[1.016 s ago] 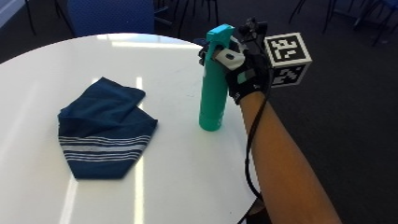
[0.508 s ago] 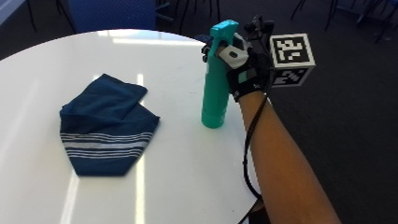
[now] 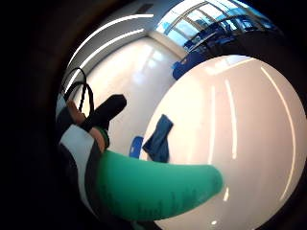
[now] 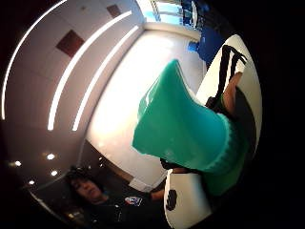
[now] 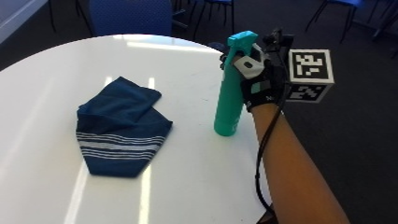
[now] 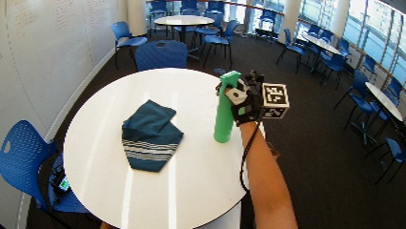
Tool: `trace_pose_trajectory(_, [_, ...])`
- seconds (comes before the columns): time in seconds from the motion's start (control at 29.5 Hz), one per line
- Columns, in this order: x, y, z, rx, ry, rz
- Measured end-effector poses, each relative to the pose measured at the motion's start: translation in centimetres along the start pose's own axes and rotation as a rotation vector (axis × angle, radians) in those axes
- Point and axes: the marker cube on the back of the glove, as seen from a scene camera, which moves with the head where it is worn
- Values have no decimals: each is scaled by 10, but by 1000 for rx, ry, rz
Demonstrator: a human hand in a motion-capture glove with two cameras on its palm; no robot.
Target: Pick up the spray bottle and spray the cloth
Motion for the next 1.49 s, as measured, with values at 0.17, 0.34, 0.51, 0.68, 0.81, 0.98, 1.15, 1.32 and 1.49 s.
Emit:
trace_pose_trajectory(0.17, [-6, 6, -15, 86, 53, -33])
trace_pose_trajectory(0.34, [-25, 7, -11, 112, 130, -88])
trace_pose_trajectory(0.51, [-52, 3, 13, 62, 308, -190])
trace_pose_trajectory(0.68, [-65, 0, 52, -55, 586, -321])
trace_pose_trajectory(0.81, [-69, 3, 75, -118, 744, -377])
trace_pose_trajectory(0.98, [-71, 7, 103, -208, 901, -433])
trace_pose_trajectory(1.15, [-69, 9, 127, -265, 1059, -513])
trace_pose_trajectory(1.32, [-64, 11, 147, -312, 1273, -648])
trace_pose_trajectory(1.49, [-53, 20, 164, -335, 1501, -799])
